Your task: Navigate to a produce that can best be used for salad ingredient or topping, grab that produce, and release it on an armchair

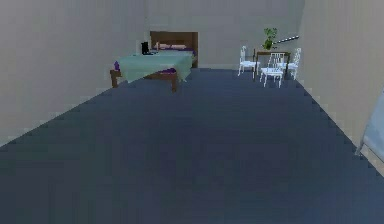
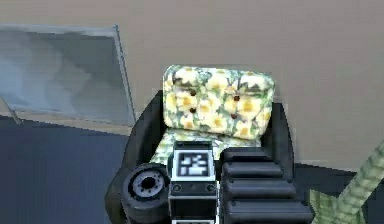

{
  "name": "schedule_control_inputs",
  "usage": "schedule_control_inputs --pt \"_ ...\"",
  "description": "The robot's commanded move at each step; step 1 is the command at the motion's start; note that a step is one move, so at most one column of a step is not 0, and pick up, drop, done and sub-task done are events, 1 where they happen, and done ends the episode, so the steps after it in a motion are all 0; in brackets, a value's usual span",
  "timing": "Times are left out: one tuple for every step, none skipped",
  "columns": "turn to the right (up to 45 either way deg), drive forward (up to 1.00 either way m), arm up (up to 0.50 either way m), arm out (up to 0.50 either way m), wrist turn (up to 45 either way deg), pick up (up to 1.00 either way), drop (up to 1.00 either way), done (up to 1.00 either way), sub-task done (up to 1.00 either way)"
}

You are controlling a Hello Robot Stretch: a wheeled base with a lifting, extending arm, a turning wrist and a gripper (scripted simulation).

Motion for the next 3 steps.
schedule_control_inputs --pt "-18.0 0.00 0.00 0.00 0.0 0.00 0.00 0.00 0.00" --pt "45.0 0.00 0.00 0.00 0.0 0.00 0.00 0.00 0.00" --pt "3.0 0.00 0.00 0.00 0.0 0.00 0.00 0.00 0.00"
